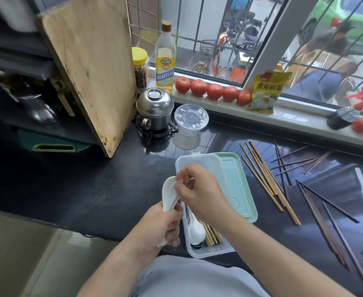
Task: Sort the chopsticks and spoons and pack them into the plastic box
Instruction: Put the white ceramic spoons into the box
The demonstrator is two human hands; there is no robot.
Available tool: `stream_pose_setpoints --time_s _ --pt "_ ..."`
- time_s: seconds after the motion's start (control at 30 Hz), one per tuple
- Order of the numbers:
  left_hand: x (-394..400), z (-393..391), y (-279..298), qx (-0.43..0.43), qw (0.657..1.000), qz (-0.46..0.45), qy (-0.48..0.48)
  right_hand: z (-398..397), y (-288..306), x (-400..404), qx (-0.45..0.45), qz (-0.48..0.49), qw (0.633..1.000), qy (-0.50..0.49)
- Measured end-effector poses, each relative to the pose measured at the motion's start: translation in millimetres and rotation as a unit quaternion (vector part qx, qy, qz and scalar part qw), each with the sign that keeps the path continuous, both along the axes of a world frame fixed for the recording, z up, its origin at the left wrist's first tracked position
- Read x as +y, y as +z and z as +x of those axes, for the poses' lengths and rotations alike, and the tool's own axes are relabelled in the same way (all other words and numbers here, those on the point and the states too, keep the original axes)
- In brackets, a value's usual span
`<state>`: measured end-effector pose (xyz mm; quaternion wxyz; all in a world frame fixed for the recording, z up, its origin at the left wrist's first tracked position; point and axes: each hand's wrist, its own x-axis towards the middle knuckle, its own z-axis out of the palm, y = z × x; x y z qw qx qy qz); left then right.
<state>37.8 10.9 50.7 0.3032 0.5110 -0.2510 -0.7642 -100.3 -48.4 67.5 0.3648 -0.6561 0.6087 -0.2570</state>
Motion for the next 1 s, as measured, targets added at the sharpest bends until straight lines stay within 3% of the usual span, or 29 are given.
stream_pose_setpoints --time_s 0.07,0.13,0.23,0.3,0.37,0.5,0.63,0.73,0.87,1.0 --pt "-1.5 -1.1 0.1 0.018 1.000 0.022 0.002 -7.8 -5.6 -1.1 -0.039 0.022 0.998 -0.048" --pt "-1.7 -1.9 4.3 0.043 0.999 0.029 -0.009 -16.5 -3.8 -3.8 -0.096 0.159 0.982 -0.043" --pt "-2.4 -2.2 9.5 0.066 0.997 0.039 -0.032 -27.4 -1.1 3.0 -0.268 0.336 0.903 0.007" --pt "-3.9 -2.9 10.5 0.059 0.996 0.044 -0.041 -32.2 -2.4 7.7 -0.355 0.344 0.870 0.014" --pt "-5.5 -4.4 10.3 0.045 0.997 0.049 -0.035 -32.4 -4.8 10.2 -0.373 0.323 0.870 0.009" --pt "-7.6 -17.5 2.8 -0.044 0.998 0.032 -0.023 -21.5 -10.4 14.0 -0.271 0.271 0.920 -0.085" --pt "-6.8 -26.4 -6.4 -0.146 0.987 -0.053 -0.049 -18.1 -4.6 19.5 -0.204 0.200 0.948 -0.142" --pt "-8.8 -28.4 -3.9 -0.140 0.987 -0.072 -0.036 -22.6 1.1 17.3 -0.183 0.171 0.956 -0.153" --pt "-15.2 -25.2 -5.2 -0.105 0.994 -0.022 0.037 -28.4 1.1 15.6 -0.203 0.167 0.949 -0.176" --pt "-19.5 -8.9 -15.0 -0.087 0.987 0.038 0.128 -50.6 5.6 -6.1 -0.106 0.135 0.976 -0.131"
